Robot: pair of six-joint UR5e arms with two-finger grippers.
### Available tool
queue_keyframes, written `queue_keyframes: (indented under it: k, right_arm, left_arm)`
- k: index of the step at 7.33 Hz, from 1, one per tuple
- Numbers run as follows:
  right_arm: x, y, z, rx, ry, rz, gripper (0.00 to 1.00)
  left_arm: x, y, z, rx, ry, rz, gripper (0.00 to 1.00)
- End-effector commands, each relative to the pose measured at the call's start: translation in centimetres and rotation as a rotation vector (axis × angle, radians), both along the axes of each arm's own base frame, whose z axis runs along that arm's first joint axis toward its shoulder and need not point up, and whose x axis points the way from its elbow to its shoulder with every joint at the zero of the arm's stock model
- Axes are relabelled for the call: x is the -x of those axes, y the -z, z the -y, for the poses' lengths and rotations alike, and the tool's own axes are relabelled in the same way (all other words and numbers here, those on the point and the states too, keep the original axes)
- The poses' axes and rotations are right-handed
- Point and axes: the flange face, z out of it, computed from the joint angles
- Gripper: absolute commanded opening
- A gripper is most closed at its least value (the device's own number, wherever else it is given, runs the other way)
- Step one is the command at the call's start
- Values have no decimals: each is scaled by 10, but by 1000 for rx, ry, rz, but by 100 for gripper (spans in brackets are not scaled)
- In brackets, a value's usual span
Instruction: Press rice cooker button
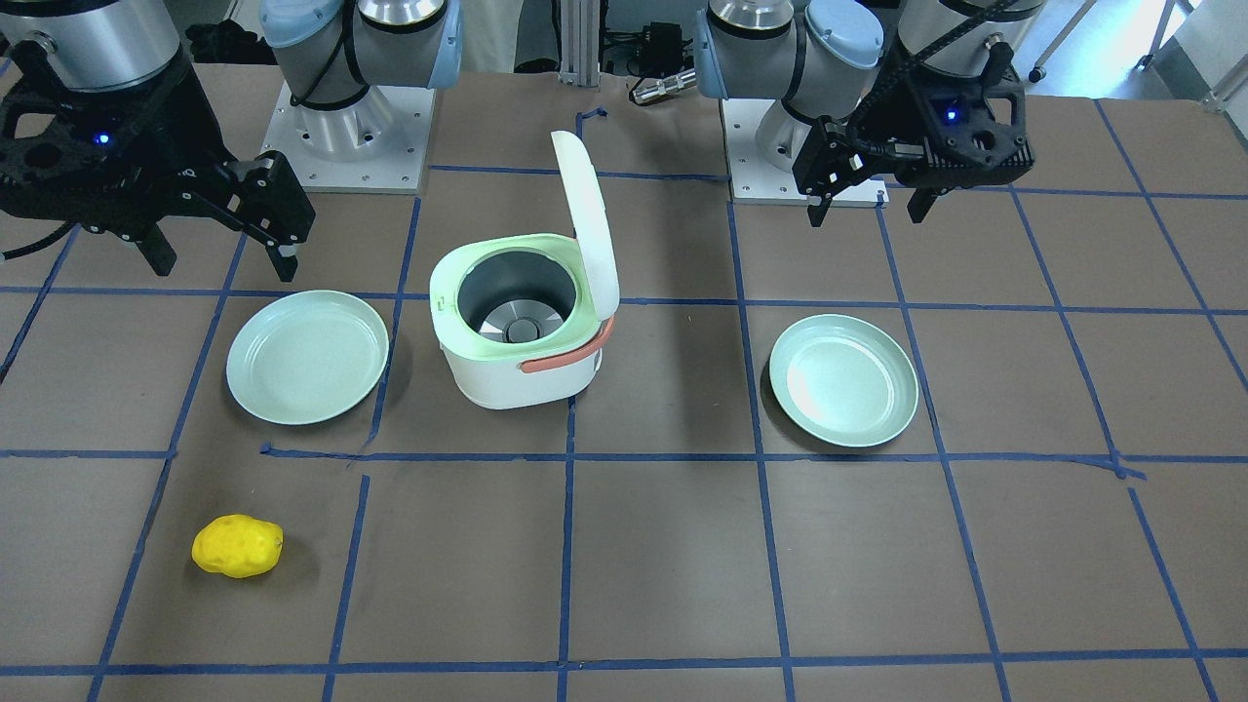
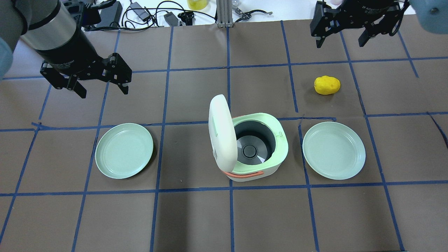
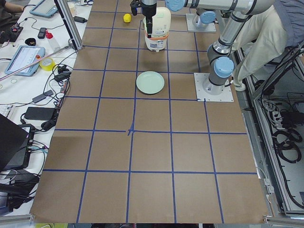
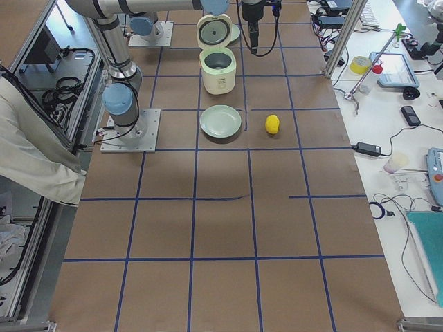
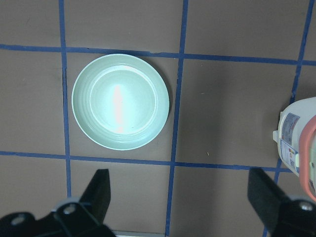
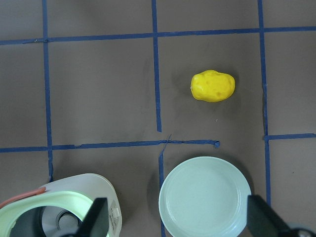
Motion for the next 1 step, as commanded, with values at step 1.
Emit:
queue_keyframes:
  k: [1]
  right_arm:
    - [0,1,-1,-3,0,-1,100]
  left_arm:
    - [0,0,0,0,-1,0,100]
